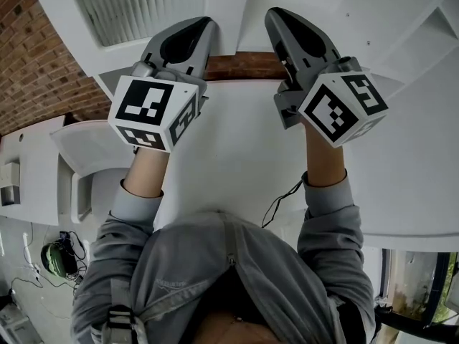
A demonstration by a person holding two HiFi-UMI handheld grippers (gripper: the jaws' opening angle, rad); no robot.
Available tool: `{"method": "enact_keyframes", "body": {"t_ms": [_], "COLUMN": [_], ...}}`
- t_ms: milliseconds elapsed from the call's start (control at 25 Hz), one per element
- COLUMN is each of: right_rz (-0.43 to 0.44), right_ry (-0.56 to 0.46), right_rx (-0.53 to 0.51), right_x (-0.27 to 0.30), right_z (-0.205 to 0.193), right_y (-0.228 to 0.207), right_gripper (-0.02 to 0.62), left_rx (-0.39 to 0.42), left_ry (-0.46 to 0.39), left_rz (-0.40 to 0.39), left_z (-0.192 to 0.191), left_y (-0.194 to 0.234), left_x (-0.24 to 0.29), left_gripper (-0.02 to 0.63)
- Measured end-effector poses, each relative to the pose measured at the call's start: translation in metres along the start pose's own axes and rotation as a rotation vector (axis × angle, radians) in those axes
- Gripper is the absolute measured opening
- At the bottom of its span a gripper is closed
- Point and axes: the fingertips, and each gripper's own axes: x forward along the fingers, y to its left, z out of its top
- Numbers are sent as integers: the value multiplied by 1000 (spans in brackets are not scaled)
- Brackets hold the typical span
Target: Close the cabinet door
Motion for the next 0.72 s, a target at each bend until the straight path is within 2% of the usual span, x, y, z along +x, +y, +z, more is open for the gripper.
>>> {"method": "enact_keyframes", "body": {"t_ms": [400,720], "right_rz": [-115,-187], "right_ry": [5,40], "right_rx": [-48,-51], "right_x": [-37,-66], "right_z": [-16,-51], "right_y": [15,35], "right_gripper": [26,26], "left_rx": [0,-21], "left_ry": [25,49], "left_rz": [2,27], "left_z": [3,-11], "left_y": [-23,-43], "left_x": [-22,-62], "left_gripper": [6,6]}}
